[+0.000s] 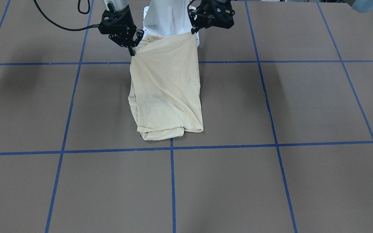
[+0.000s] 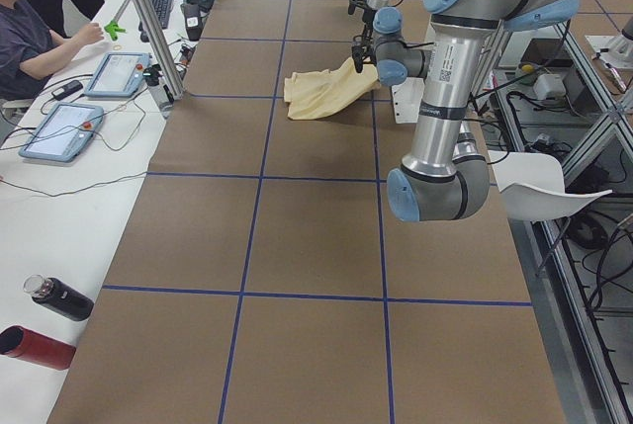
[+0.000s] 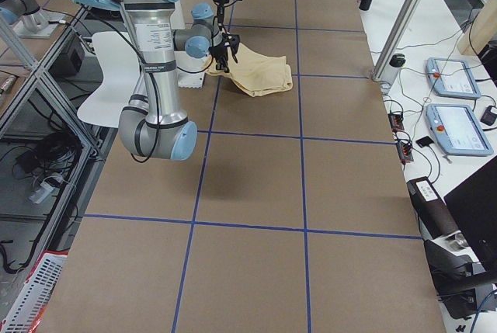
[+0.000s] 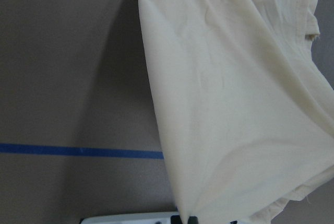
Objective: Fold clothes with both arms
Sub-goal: 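Lift the shirt end with both grippers and fold it away from the robot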
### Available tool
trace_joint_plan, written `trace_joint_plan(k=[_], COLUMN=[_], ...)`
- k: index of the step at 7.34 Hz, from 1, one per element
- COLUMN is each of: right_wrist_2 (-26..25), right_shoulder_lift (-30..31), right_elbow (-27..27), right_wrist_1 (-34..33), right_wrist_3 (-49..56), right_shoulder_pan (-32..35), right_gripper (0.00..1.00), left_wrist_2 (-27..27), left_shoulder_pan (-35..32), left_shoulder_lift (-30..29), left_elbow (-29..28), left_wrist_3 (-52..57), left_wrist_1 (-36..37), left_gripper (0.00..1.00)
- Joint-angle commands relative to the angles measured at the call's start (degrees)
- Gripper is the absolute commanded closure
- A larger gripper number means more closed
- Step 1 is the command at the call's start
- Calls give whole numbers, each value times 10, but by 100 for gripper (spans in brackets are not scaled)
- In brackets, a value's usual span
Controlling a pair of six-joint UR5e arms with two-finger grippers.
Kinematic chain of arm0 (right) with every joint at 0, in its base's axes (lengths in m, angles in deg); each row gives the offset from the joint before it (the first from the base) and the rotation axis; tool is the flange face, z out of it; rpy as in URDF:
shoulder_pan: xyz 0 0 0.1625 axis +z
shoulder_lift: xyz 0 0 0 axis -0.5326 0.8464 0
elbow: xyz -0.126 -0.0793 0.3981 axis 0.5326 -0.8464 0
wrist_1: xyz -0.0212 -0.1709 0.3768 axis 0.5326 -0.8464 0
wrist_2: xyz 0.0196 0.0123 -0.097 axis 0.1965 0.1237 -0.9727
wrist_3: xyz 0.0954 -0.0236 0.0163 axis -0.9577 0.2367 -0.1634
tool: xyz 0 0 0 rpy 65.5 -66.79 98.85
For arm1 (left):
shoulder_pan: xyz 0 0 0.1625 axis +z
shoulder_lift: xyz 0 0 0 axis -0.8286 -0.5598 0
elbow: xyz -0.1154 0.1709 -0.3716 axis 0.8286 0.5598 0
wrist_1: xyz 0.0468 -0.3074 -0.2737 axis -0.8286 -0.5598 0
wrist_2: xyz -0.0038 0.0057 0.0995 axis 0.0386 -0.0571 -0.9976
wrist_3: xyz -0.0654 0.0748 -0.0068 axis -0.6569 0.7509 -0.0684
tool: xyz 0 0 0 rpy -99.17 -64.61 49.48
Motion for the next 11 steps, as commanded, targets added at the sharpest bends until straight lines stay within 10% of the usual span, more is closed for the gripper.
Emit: trace_joint_plan(k=[1, 11], right_wrist_2=[-3, -2], right_shoulder_lift=[-28, -166], right_elbow=[-34, -234], right_wrist_1=[-7, 1], right_wrist_3=[-1, 45], right_shoulder_pan=[8, 144], right_gripper=[100, 100], left_wrist_2=[-2, -5], left_shoulder_pan=[-5, -188], left_shoulder_lift=[-26, -147], left_elbow=[-44, -240], left_wrist_3=[4, 137], left_wrist_1=[15, 12], left_gripper=[100, 100])
